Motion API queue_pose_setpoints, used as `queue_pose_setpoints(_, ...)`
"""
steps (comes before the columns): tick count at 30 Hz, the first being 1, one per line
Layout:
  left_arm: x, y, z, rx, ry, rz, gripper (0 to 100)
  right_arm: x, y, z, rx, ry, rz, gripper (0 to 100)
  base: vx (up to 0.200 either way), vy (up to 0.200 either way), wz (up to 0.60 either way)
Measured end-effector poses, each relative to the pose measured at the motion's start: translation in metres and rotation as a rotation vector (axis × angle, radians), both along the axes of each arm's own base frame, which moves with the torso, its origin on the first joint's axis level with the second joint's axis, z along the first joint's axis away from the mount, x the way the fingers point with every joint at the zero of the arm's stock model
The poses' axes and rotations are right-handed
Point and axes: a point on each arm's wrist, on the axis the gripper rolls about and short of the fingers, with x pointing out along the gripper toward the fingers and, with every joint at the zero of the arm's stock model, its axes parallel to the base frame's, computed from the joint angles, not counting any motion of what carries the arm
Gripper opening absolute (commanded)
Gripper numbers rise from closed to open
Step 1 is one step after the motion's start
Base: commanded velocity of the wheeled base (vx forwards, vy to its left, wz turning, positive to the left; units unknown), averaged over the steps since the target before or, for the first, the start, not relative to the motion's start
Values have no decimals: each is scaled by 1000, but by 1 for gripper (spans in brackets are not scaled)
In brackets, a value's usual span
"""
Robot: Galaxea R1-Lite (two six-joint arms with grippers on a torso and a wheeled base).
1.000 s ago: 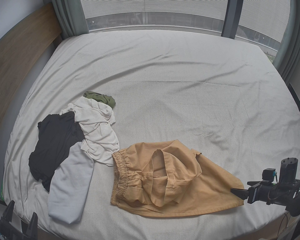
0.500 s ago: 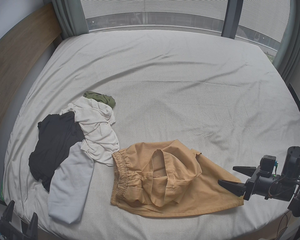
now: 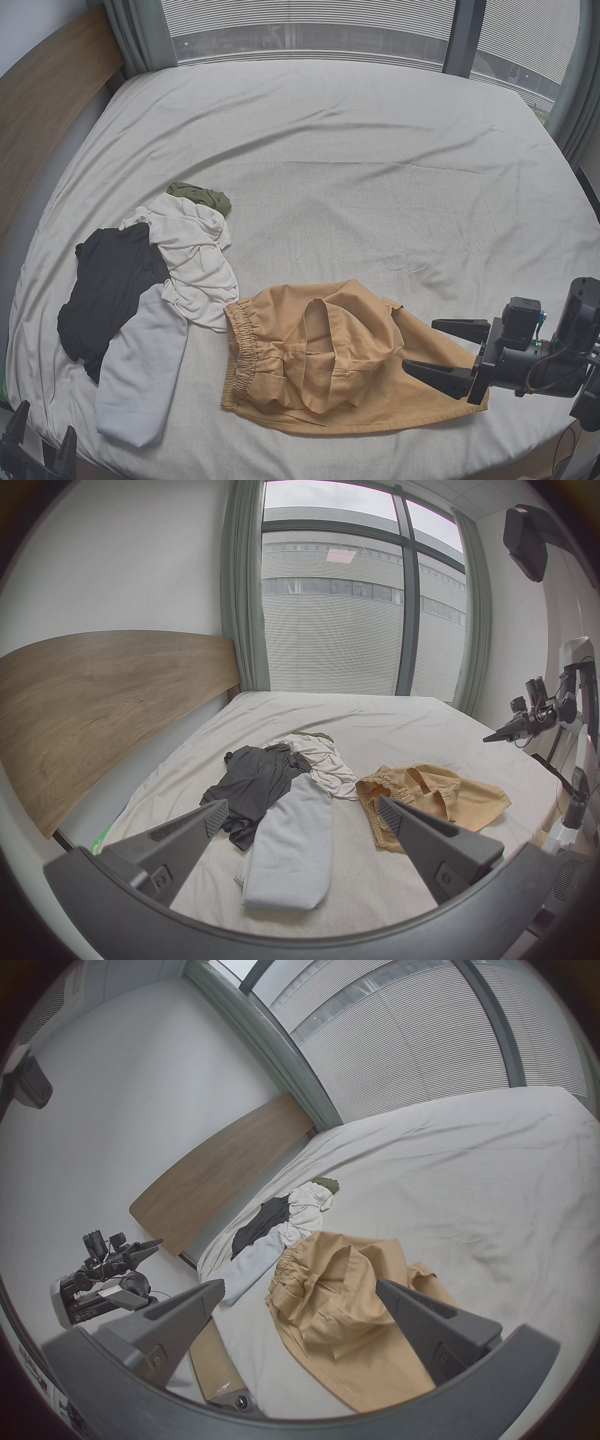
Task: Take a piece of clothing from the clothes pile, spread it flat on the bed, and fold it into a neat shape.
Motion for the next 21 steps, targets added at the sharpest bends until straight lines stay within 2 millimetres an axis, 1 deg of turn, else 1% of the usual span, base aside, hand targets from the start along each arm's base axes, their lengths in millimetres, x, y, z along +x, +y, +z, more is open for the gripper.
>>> queue_pose_setpoints(5, 0, 0, 0, 0, 0, 0, 100, 5, 9, -4, -1, 25, 68, 100, 0, 0, 0)
queue_pose_setpoints(13, 0, 0, 0, -1, 0, 0, 100, 20, 25, -21, -30, 89, 101, 100, 0, 0, 0)
queue_pose_setpoints(16, 0, 0, 0, -2, 0, 0, 100, 28, 34, -23, -27, 92, 109, 100, 0, 0, 0)
queue_pose_setpoints(21, 0, 0, 0, -3, 0, 0, 100, 37, 54, -33, -35, 99, 143, 100, 0, 0, 0)
